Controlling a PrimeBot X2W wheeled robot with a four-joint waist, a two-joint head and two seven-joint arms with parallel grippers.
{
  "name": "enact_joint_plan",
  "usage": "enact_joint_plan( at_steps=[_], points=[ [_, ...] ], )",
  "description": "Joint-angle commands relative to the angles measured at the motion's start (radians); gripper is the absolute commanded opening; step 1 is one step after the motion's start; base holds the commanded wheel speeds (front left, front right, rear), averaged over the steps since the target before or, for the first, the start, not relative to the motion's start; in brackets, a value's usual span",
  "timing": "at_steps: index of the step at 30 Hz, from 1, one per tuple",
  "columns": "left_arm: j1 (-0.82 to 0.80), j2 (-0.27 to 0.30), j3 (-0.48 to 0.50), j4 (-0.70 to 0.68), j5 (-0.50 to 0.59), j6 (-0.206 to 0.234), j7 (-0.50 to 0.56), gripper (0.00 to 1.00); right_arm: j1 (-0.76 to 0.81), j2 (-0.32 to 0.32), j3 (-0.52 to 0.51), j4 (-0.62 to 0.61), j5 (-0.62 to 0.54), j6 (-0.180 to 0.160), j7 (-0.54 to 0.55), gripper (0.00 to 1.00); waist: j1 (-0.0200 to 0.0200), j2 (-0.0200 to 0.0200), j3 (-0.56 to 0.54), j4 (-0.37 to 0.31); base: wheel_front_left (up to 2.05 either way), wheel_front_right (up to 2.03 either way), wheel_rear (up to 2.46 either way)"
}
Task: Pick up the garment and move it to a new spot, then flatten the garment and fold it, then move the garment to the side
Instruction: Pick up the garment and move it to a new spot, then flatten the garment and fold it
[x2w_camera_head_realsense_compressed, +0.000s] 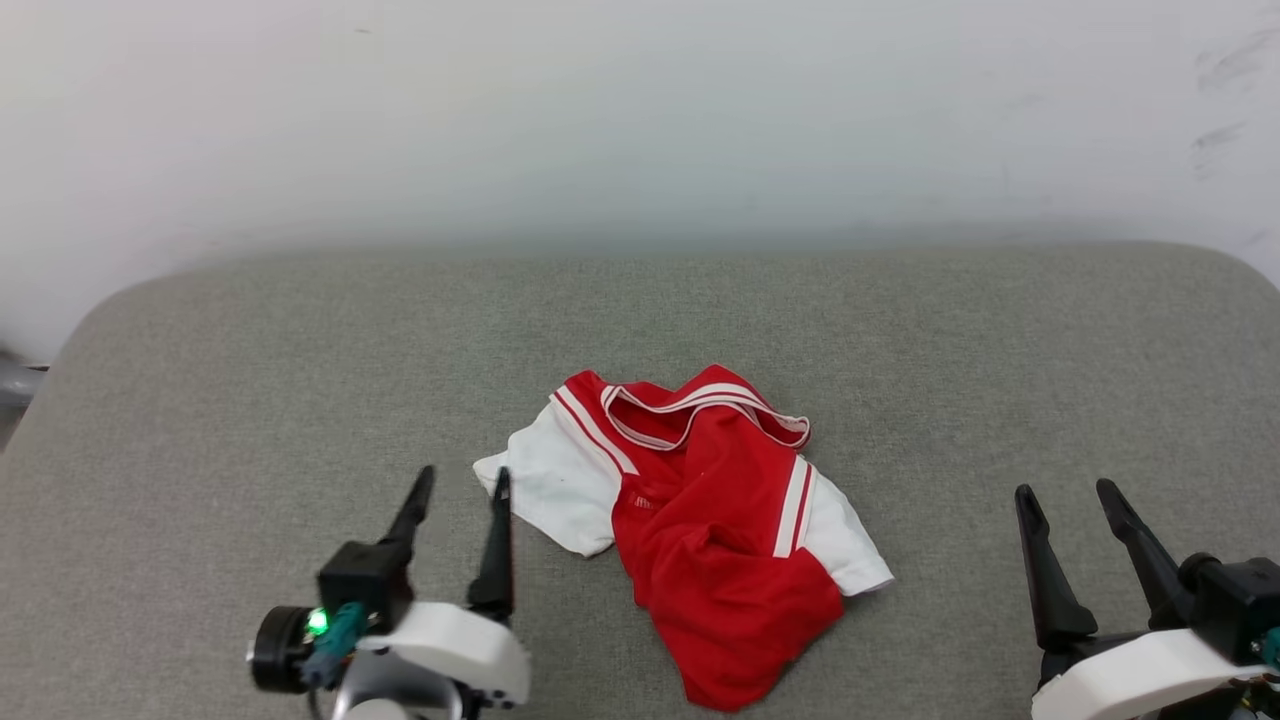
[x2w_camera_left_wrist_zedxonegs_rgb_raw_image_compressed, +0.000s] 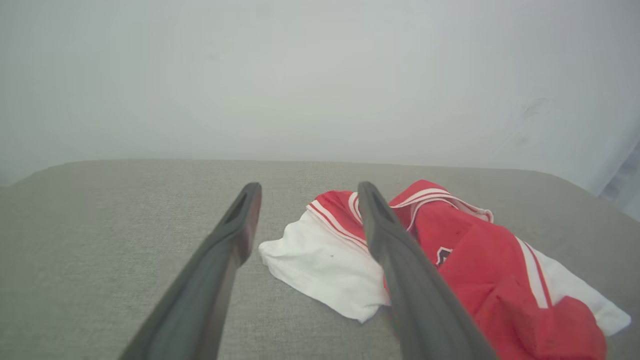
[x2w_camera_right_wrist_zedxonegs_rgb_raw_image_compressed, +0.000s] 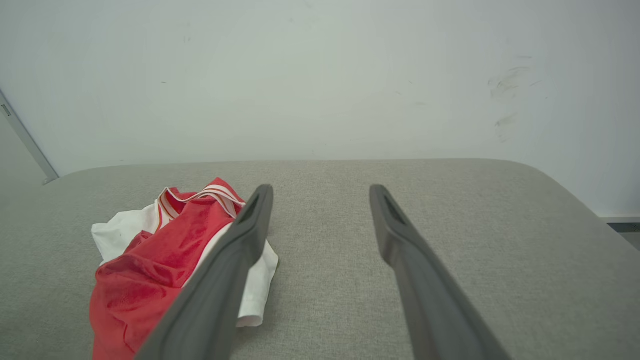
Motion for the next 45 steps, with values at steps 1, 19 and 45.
enact_joint_plan(
  at_steps=[1,19,45],
  points=[
    [0.023,0.017,0.018,-0.011,-0.008,0.009,-0.008,1.0,0.017,0.002,-0.003,-0.003,0.009,-0.001,0.005,1.0,0.0001,-0.0001,-0.007,0.003,0.0,0.0,0.0],
    [0.134,0.149,0.103,-0.127,-0.041,0.027,0.035,1.0,0.048,0.002,-0.036,-0.035,0.015,-0.001,0.044,1.0,0.0001,-0.0001,-0.018,0.016,0.0,0.0,0.0],
    [-0.01,0.086,0.062,-0.103,-0.039,0.0,0.002,1.0,-0.22,-0.161,0.037,0.235,0.206,-0.001,0.511,1.0,0.0001,-0.0001,0.169,0.166,0.0,0.0,0.0]
  ],
)
